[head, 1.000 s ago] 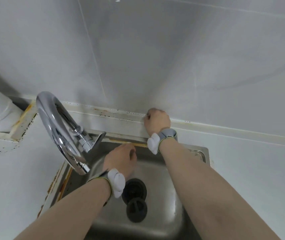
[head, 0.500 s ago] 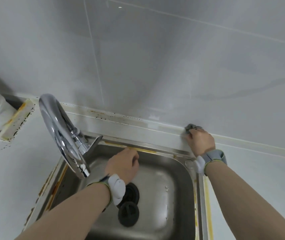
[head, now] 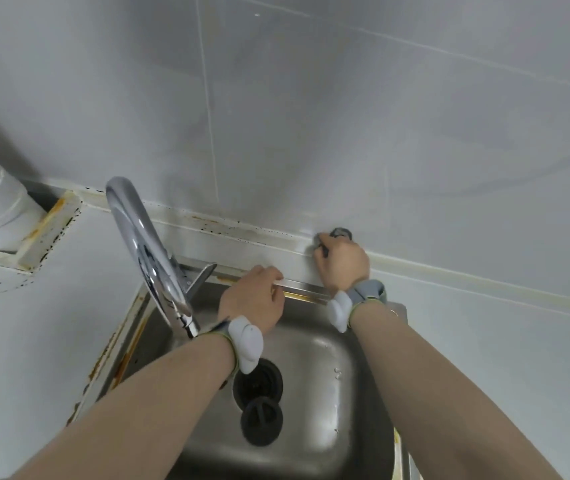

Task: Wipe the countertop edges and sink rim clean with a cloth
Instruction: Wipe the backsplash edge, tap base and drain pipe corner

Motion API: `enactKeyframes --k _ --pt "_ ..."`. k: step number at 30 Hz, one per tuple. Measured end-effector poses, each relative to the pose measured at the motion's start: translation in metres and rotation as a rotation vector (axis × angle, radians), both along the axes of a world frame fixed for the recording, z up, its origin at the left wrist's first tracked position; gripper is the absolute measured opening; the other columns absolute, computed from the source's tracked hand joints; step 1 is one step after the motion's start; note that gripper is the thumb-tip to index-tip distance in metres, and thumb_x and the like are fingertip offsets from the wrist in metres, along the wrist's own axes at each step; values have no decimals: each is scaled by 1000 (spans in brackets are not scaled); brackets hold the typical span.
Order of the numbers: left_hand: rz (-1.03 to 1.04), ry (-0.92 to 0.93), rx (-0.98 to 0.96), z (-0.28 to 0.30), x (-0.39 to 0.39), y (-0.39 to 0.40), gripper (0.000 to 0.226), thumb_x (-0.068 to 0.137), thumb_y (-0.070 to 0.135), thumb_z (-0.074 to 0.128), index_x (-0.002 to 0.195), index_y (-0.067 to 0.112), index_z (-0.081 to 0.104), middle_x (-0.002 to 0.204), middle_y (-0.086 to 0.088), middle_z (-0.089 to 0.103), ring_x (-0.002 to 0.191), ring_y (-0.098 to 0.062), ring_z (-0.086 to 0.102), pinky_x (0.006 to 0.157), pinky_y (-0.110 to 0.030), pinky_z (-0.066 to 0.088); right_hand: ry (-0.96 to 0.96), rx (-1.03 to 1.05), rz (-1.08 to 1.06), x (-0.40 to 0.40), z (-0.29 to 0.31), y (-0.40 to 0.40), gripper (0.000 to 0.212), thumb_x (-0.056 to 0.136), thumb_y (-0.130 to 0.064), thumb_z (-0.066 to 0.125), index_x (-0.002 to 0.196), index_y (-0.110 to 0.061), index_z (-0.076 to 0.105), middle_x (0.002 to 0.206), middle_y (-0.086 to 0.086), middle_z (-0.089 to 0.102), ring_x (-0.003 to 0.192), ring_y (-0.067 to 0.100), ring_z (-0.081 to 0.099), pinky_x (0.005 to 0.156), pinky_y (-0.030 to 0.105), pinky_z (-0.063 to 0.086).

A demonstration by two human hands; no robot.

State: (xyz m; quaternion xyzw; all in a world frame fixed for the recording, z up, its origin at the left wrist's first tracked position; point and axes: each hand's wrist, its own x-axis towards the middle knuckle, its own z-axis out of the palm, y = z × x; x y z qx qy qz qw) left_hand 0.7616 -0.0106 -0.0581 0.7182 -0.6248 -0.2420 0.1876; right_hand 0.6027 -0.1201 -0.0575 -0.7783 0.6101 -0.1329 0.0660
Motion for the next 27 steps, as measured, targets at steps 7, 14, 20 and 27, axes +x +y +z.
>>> enactKeyframes --k 7,14,20,27 --pt "-187 -223 83 3 -9 -14 37 97 30 42 133 25 52 128 4 57 112 -19 56 91 -36 50 84 126 87 -35 -12 -12 26 94 -26 46 98 -13 68 105 11 60 87 35 60 67 34 46" --pt "-435 -331 347 -11 -33 -35 67 98 48 35 154 15 18 162 -2 13 147 -22 20 115 -36 26 60 131 -122 -121 -10 -10 22 87 -18 49 90 -16 71 99 12 64 88 34 59 65 30 40" --pt "-425 -442 439 -16 -44 -54 67 94 57 33 145 14 36 150 -5 38 129 -26 45 100 -36 42 98 200 -390 -193 -3 -15 30 88 -24 49 108 -31 70 106 14 67 91 36 60 72 33 50" --pt "-417 -338 647 -11 -40 -75 38 82 30 64 115 12 63 86 3 52 60 -9 45 54 -16 34 123 -5 -122 -127 10 -2 21 87 -29 48 91 -25 68 88 6 67 76 33 60 56 30 42"
